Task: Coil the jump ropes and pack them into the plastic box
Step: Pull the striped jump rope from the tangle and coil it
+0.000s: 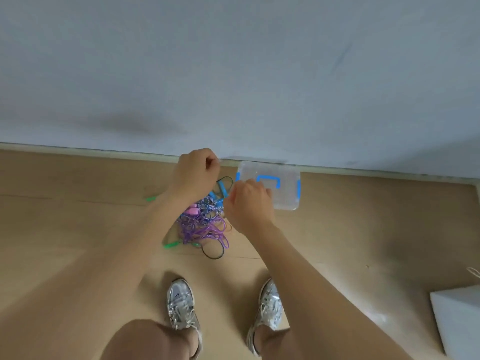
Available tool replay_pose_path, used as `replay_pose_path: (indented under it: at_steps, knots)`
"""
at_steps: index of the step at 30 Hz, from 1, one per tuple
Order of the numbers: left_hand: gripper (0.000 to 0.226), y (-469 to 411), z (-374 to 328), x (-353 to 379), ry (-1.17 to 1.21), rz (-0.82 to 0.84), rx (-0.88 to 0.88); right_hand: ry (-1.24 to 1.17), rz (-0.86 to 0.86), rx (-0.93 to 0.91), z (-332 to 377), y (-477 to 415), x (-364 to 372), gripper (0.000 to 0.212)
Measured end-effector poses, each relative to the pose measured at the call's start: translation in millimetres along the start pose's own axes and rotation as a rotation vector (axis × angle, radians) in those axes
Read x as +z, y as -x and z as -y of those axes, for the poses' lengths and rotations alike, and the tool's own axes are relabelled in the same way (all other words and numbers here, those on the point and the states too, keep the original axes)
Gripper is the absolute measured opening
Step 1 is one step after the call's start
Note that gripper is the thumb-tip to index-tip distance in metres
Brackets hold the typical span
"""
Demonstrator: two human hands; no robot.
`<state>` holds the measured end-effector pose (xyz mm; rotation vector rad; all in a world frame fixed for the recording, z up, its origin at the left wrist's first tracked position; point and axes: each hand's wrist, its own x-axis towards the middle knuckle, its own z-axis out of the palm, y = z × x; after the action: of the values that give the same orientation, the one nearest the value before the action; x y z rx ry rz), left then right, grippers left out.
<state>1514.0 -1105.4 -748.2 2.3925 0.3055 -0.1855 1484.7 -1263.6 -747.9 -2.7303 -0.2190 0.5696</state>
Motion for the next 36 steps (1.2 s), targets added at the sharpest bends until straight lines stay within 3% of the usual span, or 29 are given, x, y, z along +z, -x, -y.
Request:
replay_pose_path:
  at_steps: [5,9,12,14,17,19,23,25,28,30,33,36]
  knots:
    - [0.027,-33.9,107.9,111.1,-0.158,0.210,0.021,0.270,0.106,-0.155,-55.4,-70.7,113.5,0.026]
    - [0.030,-70.9,180.5,175.8,-0.578,0.433,0.156,0.645,0.168,-0.478,-70.7,-128.1,184.5,0.041]
    - [0.034,-95.1,217.3,214.3,-0.813,0.535,0.244,0.862,0.216,-0.642,-67.9,-154.3,222.5,0.034]
    - [0.041,-109.8,238.0,233.6,-0.788,0.592,0.267,0.960,0.221,-0.692,-73.4,-176.8,250.8,0.030]
    - [0.046,-109.9,269.0,260.1,-0.556,0.575,0.295,1.058,0.292,-0.728,-89.9,-201.3,272.0,0.022]
    - [0.063,-95.4,290.4,279.6,-0.493,0.561,0.281,1.100,0.363,-0.666,-98.5,-205.8,269.8,0.027]
    - [0.052,-65.7,312.8,301.7,-0.787,0.614,0.240,1.164,0.367,-0.585,-111.3,-202.6,256.2,0.025]
    - [0.040,-61.9,302.6,297.6,-0.816,0.606,0.224,1.106,0.402,-0.537,-116.2,-203.8,256.3,0.020]
    - [0.024,-71.6,277.0,284.1,-0.664,0.384,0.128,1.015,0.385,-0.520,-122.1,-200.2,259.5,0.014]
    - [0.032,-78.3,259.8,273.3,-0.480,0.244,0.031,0.969,0.365,-0.520,-125.1,-193.0,264.6,0.019]
    - [0.047,-86.0,243.9,254.5,-0.024,0.158,-0.079,0.859,0.333,-0.497,-125.5,-187.0,266.4,0.030]
    - [0.039,-89.7,231.7,239.3,0.571,0.116,-0.202,0.580,0.381,-0.408,-116.6,-191.2,255.9,0.052]
